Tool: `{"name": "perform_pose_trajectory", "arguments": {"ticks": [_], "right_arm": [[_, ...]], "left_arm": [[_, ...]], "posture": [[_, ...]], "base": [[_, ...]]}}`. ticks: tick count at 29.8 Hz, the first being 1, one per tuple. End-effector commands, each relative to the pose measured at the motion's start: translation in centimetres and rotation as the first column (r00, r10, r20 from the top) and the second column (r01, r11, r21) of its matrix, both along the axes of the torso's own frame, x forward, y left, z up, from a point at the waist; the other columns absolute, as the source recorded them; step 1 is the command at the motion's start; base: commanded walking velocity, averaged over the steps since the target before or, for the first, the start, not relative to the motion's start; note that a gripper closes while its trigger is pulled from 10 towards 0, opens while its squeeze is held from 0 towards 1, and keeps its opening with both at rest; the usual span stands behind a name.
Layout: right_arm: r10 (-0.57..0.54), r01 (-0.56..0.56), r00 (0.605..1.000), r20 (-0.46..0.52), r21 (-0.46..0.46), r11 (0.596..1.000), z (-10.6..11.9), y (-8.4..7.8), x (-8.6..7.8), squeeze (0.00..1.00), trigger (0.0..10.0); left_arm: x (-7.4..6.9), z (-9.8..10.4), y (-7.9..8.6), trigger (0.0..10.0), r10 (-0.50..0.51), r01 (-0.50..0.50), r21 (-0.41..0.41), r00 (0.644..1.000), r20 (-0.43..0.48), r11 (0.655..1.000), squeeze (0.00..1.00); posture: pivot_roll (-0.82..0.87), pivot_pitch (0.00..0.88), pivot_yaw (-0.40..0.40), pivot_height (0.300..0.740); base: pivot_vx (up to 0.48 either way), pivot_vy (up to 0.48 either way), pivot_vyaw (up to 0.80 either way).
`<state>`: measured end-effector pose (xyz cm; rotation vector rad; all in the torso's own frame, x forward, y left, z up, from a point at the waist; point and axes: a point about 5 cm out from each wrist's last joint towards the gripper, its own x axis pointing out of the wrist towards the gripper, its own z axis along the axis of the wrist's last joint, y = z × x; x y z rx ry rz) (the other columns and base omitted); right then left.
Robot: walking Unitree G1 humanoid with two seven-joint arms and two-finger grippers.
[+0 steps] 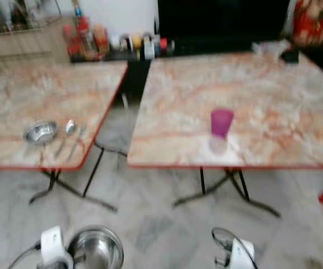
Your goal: Setting the table
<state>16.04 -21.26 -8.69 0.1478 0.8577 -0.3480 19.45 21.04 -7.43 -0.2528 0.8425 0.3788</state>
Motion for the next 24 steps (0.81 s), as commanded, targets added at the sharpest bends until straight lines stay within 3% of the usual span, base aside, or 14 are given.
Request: {"name": "perform_pose_trajectory", "arguments": {"ticks": [1,5,10,19,24], "right_arm": [[0.011,-0.011,1.000,0.010,0.022,1.000,0.00,1.01,0.41,0.00,10.0],[0.011,-0.012,1.000,0.011,0.022,1.000,0.00,1.04,0.43,0.00,10.0],[0.020,-0.020,1.000,0.006,0.019,1.000,-0.02,1.06,0.40,0.00,10.0],[0.007,-0.007,1.000,0.010,0.027,1.000,-0.04,1.04,0.34,0.00,10.0],[0.008,-0.008,1.000,0.009,0.028,1.000,-0.04,1.07,0.35,0.00,10.0]], "left_arm": [[0.41,0.45,1.02,10.0,0.009,-0.009,0.028,1.000,0.018,1.000,0.00],[0.40,0.45,1.04,10.0,0.008,-0.008,0.029,1.000,0.017,1.000,0.00],[0.39,0.44,1.03,10.0,0.000,0.000,0.035,1.000,0.014,0.999,0.00],[0.43,0.42,0.86,10.0,0.000,0.000,0.012,1.000,0.022,1.000,0.00],[0.50,0.44,0.74,10.0,0.007,-0.007,-0.002,0.999,0.032,1.000,0.00]], "posture": [[-0.06,0.000,0.044,0.740],[-0.06,0.000,0.045,0.740],[-0.06,0.000,0.044,0.740],[-0.06,0.000,0.044,0.740],[-0.06,0.000,0.043,0.740]], "base": [[0.251,0.000,0.00],[0.251,0.000,0.00],[0.249,-0.322,0.00],[0.000,-0.418,0.00],[0.000,0.000,0.00]]}}
